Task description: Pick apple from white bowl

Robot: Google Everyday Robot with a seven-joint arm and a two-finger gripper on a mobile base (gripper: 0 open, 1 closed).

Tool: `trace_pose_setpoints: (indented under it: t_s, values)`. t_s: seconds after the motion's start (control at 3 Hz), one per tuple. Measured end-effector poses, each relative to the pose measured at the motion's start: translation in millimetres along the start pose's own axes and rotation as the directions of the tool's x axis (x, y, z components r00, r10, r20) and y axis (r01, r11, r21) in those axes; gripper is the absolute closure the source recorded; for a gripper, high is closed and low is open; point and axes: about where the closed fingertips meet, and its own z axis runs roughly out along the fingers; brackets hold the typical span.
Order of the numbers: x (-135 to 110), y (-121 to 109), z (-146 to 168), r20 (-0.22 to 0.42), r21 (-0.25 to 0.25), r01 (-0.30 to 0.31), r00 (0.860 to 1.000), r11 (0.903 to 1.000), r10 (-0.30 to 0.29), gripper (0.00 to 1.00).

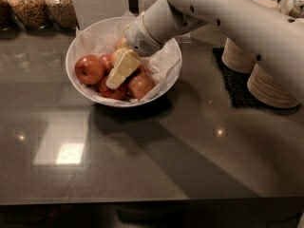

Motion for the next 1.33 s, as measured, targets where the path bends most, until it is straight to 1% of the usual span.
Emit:
trace_pose_setpoints:
  t_s: [0.33, 1.0, 1.33]
  values:
    - [-2.1, -2.4, 1.2, 0.008, 0.009, 0.0, 1.0, 1.0, 0.0, 0.18]
    - [-2.2, -2.3, 1.2, 0.008, 0.009, 0.0, 1.0, 1.0, 0.0, 0.66]
    - [-4.4, 0.8, -2.9, 0.026, 0.01, -0.003, 1.0, 0.9999, 0.003, 0.89]
